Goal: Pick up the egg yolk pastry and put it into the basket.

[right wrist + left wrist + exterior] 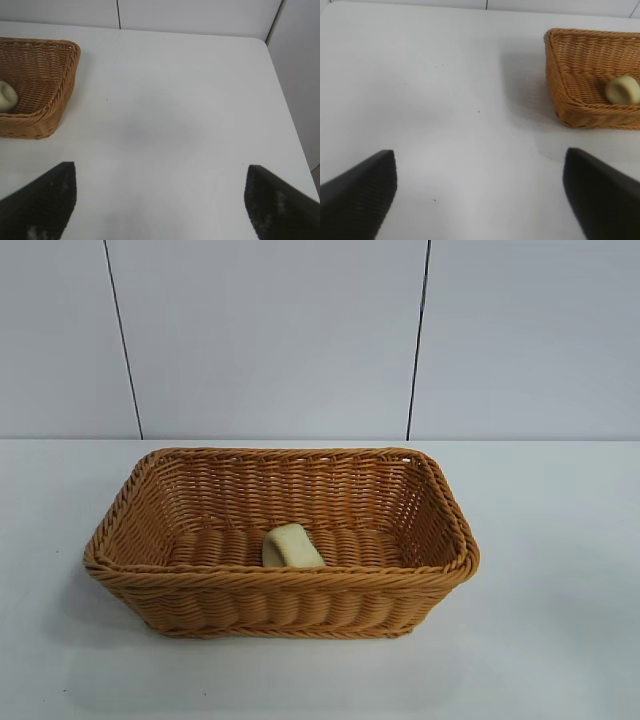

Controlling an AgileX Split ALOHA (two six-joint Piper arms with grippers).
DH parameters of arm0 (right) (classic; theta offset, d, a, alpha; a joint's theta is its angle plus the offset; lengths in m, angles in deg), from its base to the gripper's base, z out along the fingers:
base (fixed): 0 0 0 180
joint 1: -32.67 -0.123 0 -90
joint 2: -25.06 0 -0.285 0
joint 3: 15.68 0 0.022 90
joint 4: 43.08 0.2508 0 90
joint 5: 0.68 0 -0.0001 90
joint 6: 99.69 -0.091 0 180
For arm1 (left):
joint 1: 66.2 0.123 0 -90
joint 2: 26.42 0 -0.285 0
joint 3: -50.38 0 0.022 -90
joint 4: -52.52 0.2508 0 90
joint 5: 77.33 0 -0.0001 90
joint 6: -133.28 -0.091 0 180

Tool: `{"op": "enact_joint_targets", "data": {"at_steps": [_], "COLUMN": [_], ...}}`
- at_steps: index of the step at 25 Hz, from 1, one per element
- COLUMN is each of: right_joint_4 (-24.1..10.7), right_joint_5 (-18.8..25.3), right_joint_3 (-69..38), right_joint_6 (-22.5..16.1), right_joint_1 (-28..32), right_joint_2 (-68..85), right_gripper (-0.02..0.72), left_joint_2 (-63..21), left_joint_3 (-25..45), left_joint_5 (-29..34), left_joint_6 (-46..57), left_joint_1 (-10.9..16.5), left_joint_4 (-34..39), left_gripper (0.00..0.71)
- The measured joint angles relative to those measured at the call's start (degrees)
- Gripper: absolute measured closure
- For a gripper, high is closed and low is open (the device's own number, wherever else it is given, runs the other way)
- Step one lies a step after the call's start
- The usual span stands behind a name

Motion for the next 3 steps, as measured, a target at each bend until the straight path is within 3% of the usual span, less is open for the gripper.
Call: {"op": "enact_joint_targets", "data": {"at_steps": [3], "right_joint_4": [0.0], "right_joint_5": [0.0], "right_joint_3": [0.0], "right_joint_6": [0.0], "right_joint_1": [0.0], "right_joint_2": [0.0], "right_gripper": [0.071], "left_joint_2": [0.0], "left_joint_3": [0.0], "left_joint_5": [0.0], "left_joint_6": [0.0], "left_joint_1": [0.0], "left_joint_4": [0.0], "left_gripper": [0.014]}}
